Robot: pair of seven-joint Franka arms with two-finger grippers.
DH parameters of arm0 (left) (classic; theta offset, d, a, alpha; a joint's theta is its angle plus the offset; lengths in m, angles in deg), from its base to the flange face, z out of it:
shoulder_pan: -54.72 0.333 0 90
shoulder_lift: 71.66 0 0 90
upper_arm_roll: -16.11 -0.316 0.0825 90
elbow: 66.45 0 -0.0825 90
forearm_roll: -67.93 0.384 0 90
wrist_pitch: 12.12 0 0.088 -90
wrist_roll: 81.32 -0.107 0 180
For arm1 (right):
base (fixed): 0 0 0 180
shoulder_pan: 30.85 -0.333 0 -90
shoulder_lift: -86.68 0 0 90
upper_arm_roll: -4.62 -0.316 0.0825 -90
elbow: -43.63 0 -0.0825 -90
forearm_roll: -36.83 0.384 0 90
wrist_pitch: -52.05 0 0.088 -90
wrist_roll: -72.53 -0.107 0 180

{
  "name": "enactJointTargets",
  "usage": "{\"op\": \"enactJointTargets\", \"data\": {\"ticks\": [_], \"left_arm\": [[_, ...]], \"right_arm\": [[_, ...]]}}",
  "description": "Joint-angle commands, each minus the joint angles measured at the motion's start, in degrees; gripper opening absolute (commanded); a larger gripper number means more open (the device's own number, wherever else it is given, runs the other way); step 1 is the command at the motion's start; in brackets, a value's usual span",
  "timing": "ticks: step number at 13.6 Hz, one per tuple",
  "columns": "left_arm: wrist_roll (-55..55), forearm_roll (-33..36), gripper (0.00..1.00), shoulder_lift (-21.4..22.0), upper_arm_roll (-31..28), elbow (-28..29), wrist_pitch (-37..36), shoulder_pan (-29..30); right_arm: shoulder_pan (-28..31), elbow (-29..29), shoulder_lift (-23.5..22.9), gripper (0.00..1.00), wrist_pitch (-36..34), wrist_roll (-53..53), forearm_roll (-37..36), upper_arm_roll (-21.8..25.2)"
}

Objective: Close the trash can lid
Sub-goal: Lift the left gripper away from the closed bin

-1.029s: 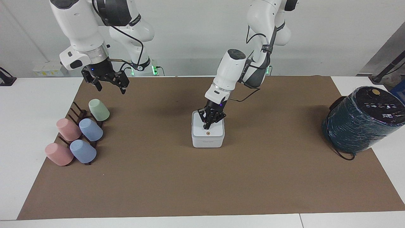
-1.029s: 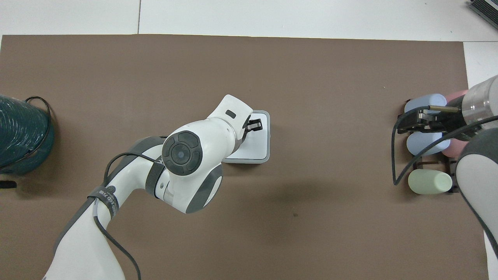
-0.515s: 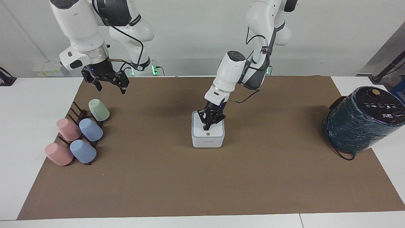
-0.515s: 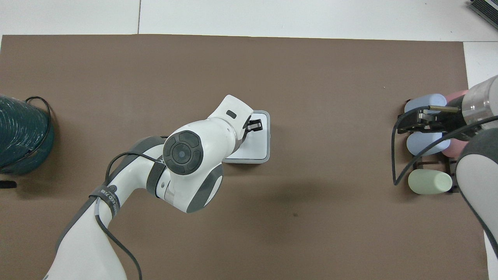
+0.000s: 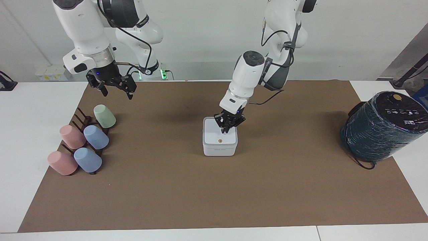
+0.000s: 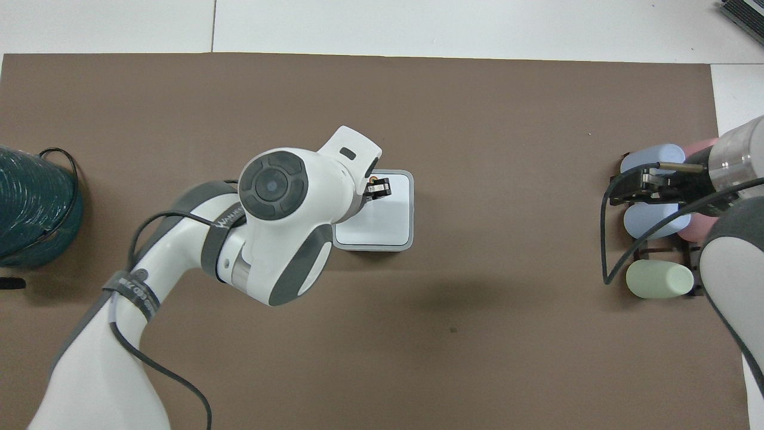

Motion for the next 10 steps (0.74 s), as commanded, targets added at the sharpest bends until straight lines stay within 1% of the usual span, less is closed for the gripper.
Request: {"op": "enactJointTargets", "data": {"ticks": [1, 2, 3, 5, 7, 9, 10], "left_arm": [[-8.3, 1.0, 0.37, 2.3, 0.3, -0.1, -4.4, 5.9], [-12.5, 1.0, 0.38, 3.3, 0.3, 0.0, -5.9, 8.3], [-16.0, 1.0, 0.42, 4.0, 0.3, 0.0, -7.3, 10.7], [-20.0, 1.0, 0.47, 5.5, 0.3, 0.1, -8.9, 14.8], [-22.6, 1.7, 0.58, 7.2, 0.2, 0.4, -10.9, 18.6], [-24.3, 3.8, 0.77, 8.3, 0.2, 0.3, -11.2, 20.9], [-25.6, 5.2, 0.83, 9.0, 0.2, 0.2, -11.5, 21.3]], "right_arm": [[0.6, -1.5, 1.4, 1.0, 0.3, 1.4, 0.1, -0.1], [0.6, -1.5, 1.4, 1.0, 0.3, 1.5, 0.1, -0.2], [0.6, -1.5, 1.4, 1.0, 0.3, 1.5, 0.1, -0.2], [0.6, -1.5, 1.4, 1.0, 0.3, 1.5, 0.1, -0.2], [0.6, -1.5, 1.4, 1.0, 0.3, 1.5, 0.0, -0.1], [0.6, -1.5, 1.4, 1.0, 0.3, 1.4, 0.0, -0.1], [0.6, -1.5, 1.4, 1.0, 0.3, 1.5, 0.1, -0.2]]}}
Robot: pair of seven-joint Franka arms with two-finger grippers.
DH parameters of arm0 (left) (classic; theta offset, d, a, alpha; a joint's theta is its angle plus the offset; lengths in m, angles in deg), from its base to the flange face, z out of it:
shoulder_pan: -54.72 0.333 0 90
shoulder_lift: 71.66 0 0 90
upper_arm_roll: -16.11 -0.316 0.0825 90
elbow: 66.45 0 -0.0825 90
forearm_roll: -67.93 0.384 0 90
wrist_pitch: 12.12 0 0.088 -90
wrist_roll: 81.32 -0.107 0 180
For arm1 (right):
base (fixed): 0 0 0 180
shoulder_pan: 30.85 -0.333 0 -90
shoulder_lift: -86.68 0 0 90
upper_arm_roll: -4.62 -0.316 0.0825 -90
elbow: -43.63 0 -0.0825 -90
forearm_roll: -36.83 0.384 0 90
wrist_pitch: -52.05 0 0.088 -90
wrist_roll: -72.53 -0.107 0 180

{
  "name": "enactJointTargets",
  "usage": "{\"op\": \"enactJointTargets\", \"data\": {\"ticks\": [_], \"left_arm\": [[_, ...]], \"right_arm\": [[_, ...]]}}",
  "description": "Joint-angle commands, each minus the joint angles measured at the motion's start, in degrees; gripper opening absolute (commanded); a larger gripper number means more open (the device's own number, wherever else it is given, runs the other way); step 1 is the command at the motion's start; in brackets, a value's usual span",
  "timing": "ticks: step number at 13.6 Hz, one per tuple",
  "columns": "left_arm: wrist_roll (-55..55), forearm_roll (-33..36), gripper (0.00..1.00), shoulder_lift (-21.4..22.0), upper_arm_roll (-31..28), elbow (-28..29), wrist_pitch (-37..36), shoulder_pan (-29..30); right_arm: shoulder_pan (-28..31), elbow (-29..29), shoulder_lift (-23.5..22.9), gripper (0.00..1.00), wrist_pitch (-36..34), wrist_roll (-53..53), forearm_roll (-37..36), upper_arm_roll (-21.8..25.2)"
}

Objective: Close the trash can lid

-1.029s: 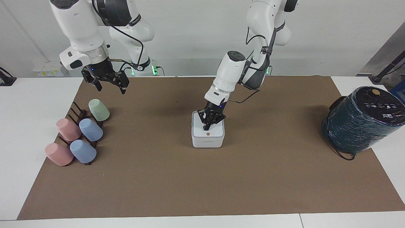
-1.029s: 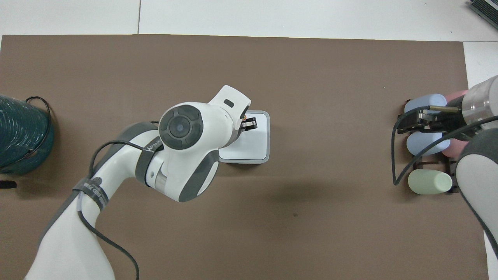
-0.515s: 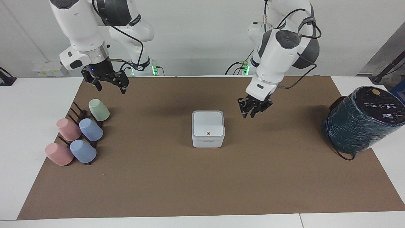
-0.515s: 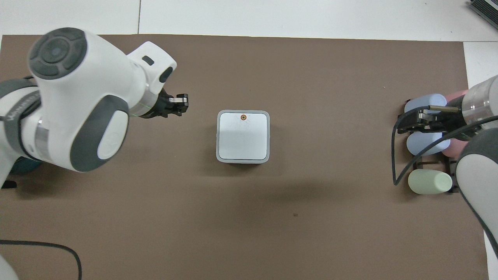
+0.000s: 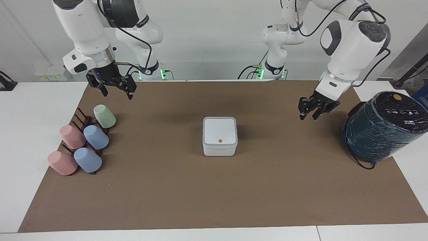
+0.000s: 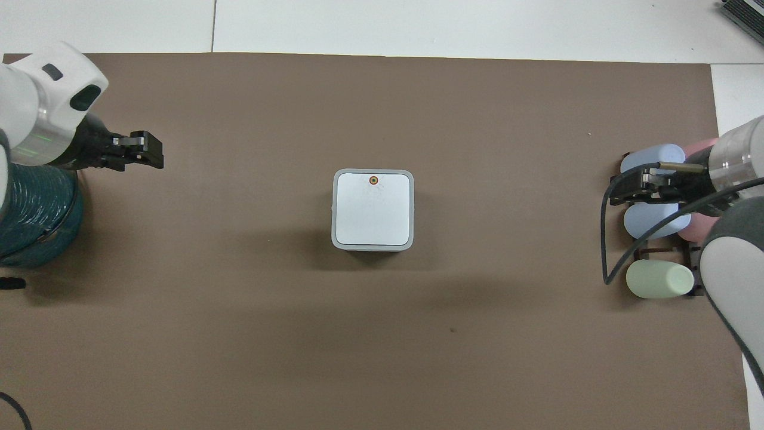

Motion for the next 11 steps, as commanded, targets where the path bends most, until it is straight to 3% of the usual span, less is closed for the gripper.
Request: {"op": "enactJointTargets", "data": {"ticks": [1, 2, 11], "left_arm": [[-3.5, 3.9, 0.91, 2.3, 0.4, 0.2, -2.0, 1.4], [-4.6, 4.1, 1.0, 2.4, -0.3, 0.0, -2.1, 1.6], [-6.9, 7.7, 1.0, 4.0, 0.0, -0.4, -3.7, 1.3]], "right_arm": [[0.6, -1.5, 1.4, 1.0, 0.3, 1.4, 0.1, -0.2], [0.6, -1.5, 1.4, 1.0, 0.3, 1.4, 0.0, -0.2], [0.6, -1.5, 1.4, 1.0, 0.3, 1.4, 0.1, -0.2]]}}
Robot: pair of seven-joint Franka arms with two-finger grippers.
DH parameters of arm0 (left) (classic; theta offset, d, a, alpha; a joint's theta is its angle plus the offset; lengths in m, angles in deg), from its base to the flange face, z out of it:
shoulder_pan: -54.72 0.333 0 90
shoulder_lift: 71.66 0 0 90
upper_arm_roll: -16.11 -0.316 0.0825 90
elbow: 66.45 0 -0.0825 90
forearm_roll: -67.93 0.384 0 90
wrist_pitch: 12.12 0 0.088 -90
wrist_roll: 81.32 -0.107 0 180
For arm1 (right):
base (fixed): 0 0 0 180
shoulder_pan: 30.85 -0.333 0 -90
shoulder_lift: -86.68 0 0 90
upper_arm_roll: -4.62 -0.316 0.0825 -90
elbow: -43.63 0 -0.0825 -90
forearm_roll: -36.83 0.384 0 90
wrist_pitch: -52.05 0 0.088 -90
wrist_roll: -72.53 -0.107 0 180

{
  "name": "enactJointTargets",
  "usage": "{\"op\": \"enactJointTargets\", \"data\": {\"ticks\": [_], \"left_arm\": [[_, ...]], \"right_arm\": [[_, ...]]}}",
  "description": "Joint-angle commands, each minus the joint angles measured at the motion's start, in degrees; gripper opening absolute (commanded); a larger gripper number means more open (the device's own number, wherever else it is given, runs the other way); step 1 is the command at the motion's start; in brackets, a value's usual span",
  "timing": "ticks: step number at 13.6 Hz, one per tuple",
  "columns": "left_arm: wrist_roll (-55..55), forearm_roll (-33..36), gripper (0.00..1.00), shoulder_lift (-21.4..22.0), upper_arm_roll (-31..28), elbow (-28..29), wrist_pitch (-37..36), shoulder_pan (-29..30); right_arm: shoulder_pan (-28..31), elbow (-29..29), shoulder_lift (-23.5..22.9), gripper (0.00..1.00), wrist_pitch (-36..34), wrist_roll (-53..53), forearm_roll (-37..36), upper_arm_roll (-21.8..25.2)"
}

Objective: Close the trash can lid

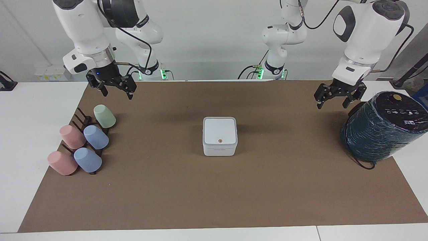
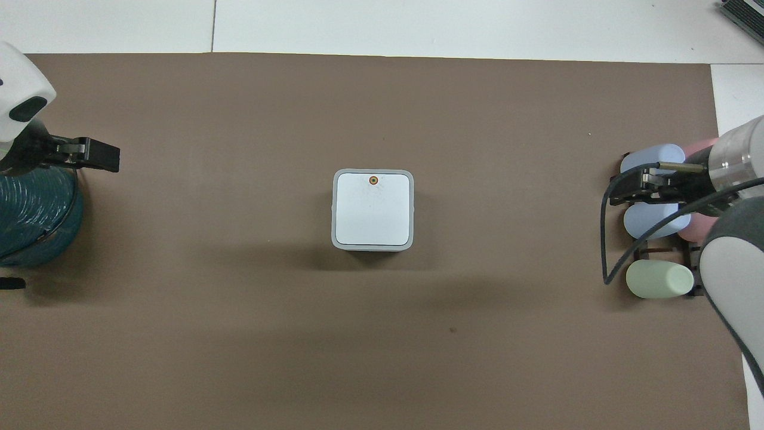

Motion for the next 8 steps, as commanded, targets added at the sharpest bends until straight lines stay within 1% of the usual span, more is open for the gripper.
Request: {"op": "enactJointTargets", "data": {"ticks": [1, 3, 5, 8], "left_arm": [[-0.8, 1.6, 1.0, 0.7, 0.4, -0.2, -1.4, 0.0], [-0.7, 0.9, 1.0, 0.8, 0.4, 0.2, -1.4, 0.1], [-0.2, -2.9, 1.0, 1.1, 0.4, 0.5, -1.7, 0.4], [0.0, -3.5, 1.0, 1.2, 0.3, 0.6, -2.4, 0.3]], "right_arm": [[0.6, -1.5, 1.4, 1.0, 0.3, 1.5, 0.0, -0.2], [0.6, -1.5, 1.4, 1.0, 0.3, 1.4, 0.1, -0.2], [0.6, -1.5, 1.4, 1.0, 0.3, 1.5, 0.0, -0.1], [0.6, -1.5, 1.4, 1.0, 0.3, 1.4, 0.1, -0.2]]}}
